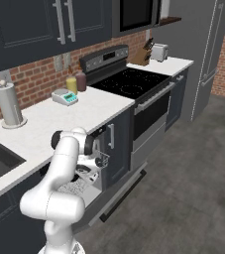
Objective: Pick up the cup and bowl from the counter, place them in the dishwasher, and close the dishwasher door.
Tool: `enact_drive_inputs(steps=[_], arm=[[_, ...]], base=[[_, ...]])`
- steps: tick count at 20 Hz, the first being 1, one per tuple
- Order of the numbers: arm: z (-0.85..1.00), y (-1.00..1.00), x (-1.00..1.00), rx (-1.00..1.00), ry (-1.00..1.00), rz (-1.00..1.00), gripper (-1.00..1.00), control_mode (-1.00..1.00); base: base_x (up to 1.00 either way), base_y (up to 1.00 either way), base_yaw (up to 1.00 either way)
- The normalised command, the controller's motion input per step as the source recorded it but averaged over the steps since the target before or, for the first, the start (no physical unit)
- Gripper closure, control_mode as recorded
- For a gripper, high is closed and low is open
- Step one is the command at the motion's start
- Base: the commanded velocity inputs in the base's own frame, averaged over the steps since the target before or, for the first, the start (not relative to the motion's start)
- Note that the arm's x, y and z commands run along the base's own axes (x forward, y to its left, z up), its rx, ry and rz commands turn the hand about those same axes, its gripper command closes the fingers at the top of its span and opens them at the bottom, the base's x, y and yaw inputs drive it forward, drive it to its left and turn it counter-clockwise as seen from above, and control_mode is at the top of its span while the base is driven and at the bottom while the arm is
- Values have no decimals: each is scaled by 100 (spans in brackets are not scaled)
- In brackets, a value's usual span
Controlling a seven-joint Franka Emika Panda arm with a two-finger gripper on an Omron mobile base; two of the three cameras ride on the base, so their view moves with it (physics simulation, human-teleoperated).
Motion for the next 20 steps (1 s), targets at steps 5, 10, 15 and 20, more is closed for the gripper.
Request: enact_drive_inputs(steps=[5, 10, 15, 20], arm=[[28, -64, -12, 2, -3, 0, -100, -100], [95, -97, -31, 14, -7, 0, -100, -100], [100, -92, -13, 19, -4, 0, -100, -100], [82, -100, -10, 16, -1, 0, -100, -100]], base=[[0, 0, 0], [0, 0, 0], [0, 0, 0], [0, 0, 0]])
